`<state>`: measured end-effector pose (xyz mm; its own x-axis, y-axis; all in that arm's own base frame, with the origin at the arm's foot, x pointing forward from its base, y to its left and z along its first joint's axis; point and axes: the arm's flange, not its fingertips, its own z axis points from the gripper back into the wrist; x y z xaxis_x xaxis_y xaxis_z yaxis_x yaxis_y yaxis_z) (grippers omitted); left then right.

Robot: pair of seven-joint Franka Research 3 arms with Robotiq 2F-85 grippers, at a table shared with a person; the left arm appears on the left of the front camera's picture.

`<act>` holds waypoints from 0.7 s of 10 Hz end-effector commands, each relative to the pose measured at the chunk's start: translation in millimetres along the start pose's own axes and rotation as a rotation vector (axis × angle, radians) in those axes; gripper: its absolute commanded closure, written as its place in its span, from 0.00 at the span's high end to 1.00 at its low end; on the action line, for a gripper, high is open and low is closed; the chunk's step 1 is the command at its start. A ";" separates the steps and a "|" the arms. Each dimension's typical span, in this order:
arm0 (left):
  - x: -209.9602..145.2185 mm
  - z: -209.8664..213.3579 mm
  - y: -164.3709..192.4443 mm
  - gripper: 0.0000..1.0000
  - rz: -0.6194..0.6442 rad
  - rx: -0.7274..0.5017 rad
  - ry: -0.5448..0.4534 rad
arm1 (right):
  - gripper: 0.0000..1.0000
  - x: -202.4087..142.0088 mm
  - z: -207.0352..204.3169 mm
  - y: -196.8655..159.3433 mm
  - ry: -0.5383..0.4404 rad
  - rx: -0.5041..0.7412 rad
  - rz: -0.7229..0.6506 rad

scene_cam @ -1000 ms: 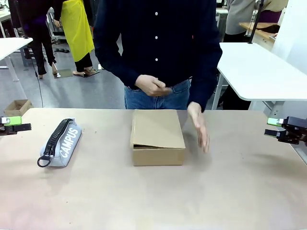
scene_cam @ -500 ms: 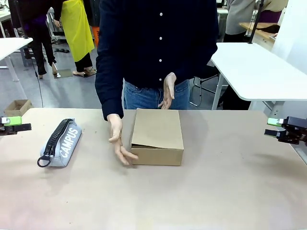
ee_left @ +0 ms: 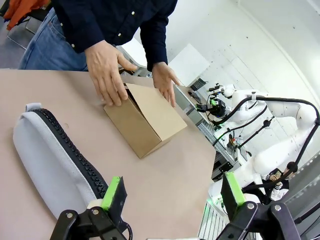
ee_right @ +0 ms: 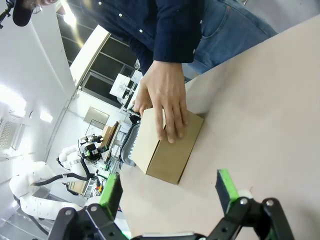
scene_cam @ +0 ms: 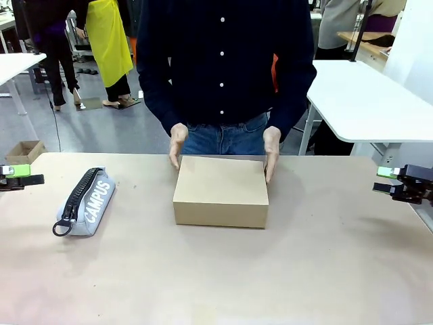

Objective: Pack the items into the box.
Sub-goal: Close the Mailer Box.

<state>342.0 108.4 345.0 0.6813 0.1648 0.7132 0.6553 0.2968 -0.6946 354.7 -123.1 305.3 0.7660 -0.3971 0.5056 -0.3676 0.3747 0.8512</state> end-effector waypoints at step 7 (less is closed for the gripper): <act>-0.6 1.6 -1.7 1.00 -0.019 -0.003 0.002 | 1.00 2.1 -1.5 3.6 0.006 -0.016 0.014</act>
<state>342.0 108.4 345.0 0.6813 0.1648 0.7132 0.6553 0.2968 -0.6946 354.7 -123.1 305.3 0.7660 -0.3971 0.5056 -0.3676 0.3747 0.8512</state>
